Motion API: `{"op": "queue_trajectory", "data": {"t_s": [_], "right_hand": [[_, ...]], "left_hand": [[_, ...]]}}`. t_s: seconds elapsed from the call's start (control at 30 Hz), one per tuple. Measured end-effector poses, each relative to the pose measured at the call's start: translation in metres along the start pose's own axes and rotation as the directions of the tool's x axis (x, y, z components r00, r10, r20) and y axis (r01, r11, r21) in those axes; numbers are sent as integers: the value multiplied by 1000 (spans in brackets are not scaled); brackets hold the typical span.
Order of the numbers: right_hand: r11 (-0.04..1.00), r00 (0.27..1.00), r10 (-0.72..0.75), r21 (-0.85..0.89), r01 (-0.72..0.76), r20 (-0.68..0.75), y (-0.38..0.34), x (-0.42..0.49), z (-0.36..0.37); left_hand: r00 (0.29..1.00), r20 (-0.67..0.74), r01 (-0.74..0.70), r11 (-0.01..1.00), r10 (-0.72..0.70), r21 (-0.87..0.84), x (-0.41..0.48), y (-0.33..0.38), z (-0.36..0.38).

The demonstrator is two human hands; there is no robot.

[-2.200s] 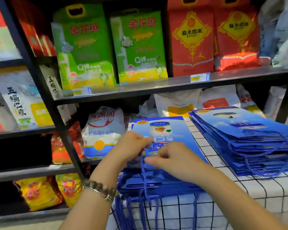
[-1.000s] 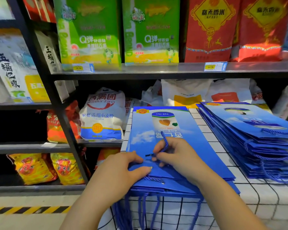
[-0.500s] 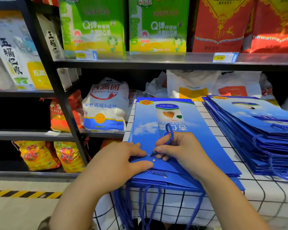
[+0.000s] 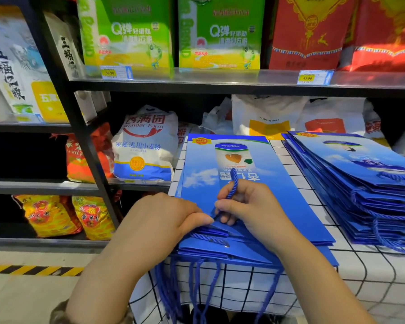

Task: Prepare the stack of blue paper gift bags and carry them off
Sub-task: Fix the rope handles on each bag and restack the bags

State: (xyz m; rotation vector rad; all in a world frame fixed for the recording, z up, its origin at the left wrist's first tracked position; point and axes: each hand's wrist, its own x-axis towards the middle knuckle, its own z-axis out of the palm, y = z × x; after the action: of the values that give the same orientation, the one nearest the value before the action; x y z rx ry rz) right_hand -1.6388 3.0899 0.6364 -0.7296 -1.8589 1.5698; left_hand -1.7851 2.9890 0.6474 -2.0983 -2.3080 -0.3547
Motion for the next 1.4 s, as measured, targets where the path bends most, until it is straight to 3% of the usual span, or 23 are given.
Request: {"op": "queue_trajectory", "data": {"t_s": [0.23, 0.47, 0.53, 0.63, 0.77, 0.83, 0.97, 1.1, 1.2, 1.3, 1.4], "right_hand": [[991, 999, 37, -129, -33, 29, 2, 6, 4], [982, 998, -26, -189, 14, -63, 4, 8, 7], [961, 997, -55, -274, 39, -52, 1, 7, 7], [894, 996, -83, -442, 66, -20, -1, 6, 7], [689, 994, -85, -716, 113, 76, -8, 3, 5], [639, 984, -51, -751, 166, 173, -12, 0, 4], [674, 946, 21, -704, 226, 324, -18, -5, -8], [525, 907, 91, -793, 307, 411, -20, -3, -13], [470, 905, 109, -824, 318, 411, -22, 0, -11], [461, 910, 107, -831, 312, 400, -22, 1, -11], [460, 913, 107, -834, 305, 393, -24, 2, -10]], "left_hand": [[999, -42, 15, 996, -19, -84, -5, 1, 6], [996, -76, 51, 998, -54, -47, -3, 2, 8], [993, -94, 64, 995, -71, -77, -3, 2, 8], [993, -89, 73, 991, -83, -110, -3, 3, 7], [993, -43, 102, 986, -108, -128, -4, 8, 2], [992, -58, 105, 987, -113, -119, -4, 9, 3], [984, -102, 135, 982, -149, -131, -3, 9, 3], [980, -120, 146, 983, -159, -108, 1, 11, -1], [941, -221, 219, 960, -255, -173, -2, 22, -10], [909, -305, 279, 958, -285, -65, -8, 37, -16], [939, -190, 323, 927, -287, 193, -1, 52, -8]]}}
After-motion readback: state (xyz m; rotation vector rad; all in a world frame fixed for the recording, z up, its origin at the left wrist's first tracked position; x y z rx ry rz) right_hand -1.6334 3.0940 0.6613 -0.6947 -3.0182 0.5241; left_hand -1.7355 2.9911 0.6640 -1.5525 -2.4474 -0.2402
